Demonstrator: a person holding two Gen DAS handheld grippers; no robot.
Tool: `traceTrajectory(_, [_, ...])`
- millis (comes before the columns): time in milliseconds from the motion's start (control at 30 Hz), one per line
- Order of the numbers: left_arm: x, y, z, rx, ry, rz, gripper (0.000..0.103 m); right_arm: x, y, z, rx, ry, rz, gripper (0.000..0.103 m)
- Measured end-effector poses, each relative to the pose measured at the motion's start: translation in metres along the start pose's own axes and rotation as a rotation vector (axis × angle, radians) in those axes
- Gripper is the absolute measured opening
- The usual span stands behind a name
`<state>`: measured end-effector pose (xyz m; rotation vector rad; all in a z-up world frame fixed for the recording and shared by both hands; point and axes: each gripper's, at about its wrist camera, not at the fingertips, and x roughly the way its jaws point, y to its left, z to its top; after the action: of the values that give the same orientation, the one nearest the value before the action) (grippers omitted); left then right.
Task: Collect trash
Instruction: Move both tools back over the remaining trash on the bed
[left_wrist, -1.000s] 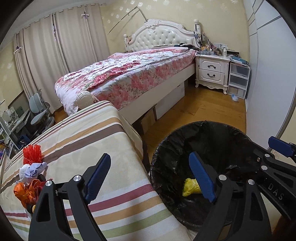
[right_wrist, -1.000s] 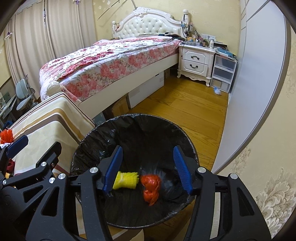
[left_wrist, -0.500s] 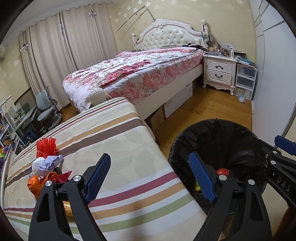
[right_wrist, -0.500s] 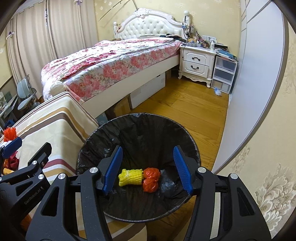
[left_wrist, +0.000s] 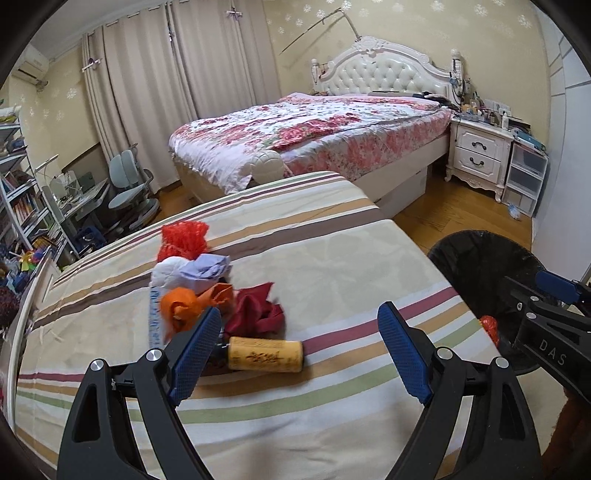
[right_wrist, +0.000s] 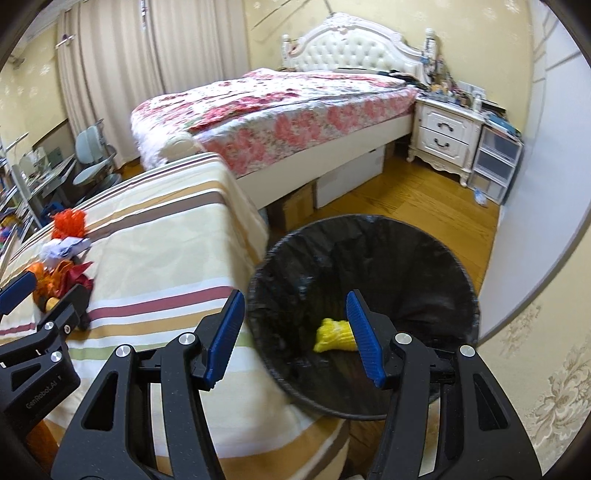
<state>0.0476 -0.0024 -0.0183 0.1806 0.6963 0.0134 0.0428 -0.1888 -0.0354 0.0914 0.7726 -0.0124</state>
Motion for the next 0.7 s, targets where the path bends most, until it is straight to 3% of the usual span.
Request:
traceTrajectory(300, [-0.018,0.072,-0.024,-0.091,0.005,0.098,0.084,0.0,0.071,-0.001,-0.129,0.015,0.093,0.056])
traceTrajectory(700, [-0.002,0.14,-0.056,-0.197,0.082,0.21,0.084,0.014,0.132,0.0,-0.231,0.048,0.145,0.057])
